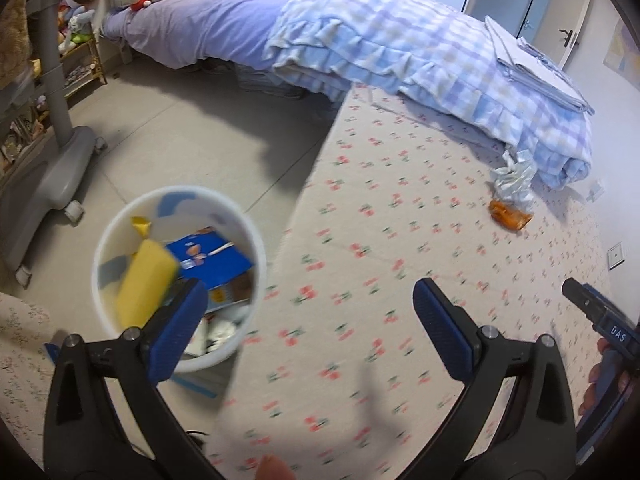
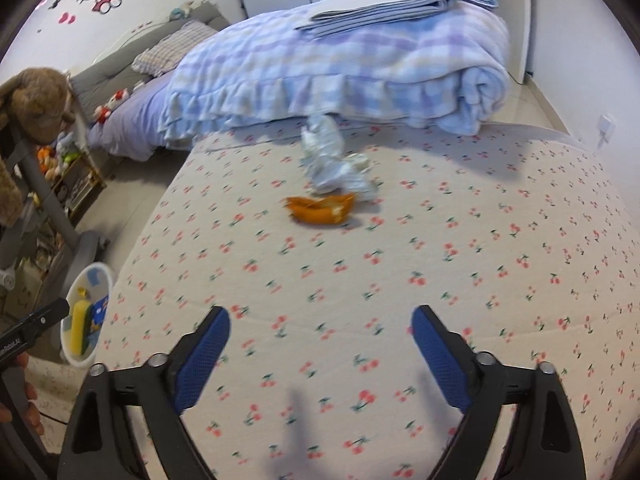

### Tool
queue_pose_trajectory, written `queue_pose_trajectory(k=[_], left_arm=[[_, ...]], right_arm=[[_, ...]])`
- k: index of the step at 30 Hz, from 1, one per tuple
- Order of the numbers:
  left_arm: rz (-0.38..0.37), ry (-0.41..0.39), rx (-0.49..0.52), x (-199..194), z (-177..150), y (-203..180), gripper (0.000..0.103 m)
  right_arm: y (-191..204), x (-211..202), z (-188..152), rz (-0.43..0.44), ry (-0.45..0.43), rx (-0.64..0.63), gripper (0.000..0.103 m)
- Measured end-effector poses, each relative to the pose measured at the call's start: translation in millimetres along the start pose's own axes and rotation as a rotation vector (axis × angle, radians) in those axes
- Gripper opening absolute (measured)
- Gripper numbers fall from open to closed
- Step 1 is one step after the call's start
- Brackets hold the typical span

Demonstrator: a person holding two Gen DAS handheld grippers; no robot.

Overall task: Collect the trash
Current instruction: 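Move both tools back to the table toward the orange peel, then grasp the orange peel with the left tool while the right grasps the crumpled plastic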

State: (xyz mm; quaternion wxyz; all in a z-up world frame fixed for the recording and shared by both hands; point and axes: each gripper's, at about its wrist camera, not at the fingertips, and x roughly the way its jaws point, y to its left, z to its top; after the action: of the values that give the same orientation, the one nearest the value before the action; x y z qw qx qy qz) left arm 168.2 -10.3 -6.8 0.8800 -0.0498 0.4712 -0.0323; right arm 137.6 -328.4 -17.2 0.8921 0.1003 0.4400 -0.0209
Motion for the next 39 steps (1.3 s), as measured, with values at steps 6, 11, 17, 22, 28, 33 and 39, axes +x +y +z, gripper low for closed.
queue_pose_trajectory(k=[6,11,17,22,28,33,39], left_arm=[[-0.049,-0.047,0.035,16,11,-36,0.102],[-0.068,-0.108,0.092,33,20,-63,0.102],[-0.085,-0.073,0.130,66,29,-86,0.102],[-0.128,0.000,0.175,91,31,-115,0.102],[-0.246,-0.004,0.183,108,35,-149,0.095],[-0.361,-0.012,0.266,118,35,-185,0.081],[-0.390,0.015,0.317,134,30,-211,0.041]], right_arm=[[-38,15,14,-0.015,-0.007,0.056,0.103],[-61,29,25,-0.061,-0.049,0.059,0.103],[-80,50,38,-0.025,-0.007,0.116,0.103],[-95,65,42,-0.028,0.027,0.179,0.103],[-113,71,39,-0.052,0.064,0.189,0.103],[-127,63,37,-0.074,0.050,0.181,0.103],[-138,59,36,-0.053,0.040,0.219,0.103]])
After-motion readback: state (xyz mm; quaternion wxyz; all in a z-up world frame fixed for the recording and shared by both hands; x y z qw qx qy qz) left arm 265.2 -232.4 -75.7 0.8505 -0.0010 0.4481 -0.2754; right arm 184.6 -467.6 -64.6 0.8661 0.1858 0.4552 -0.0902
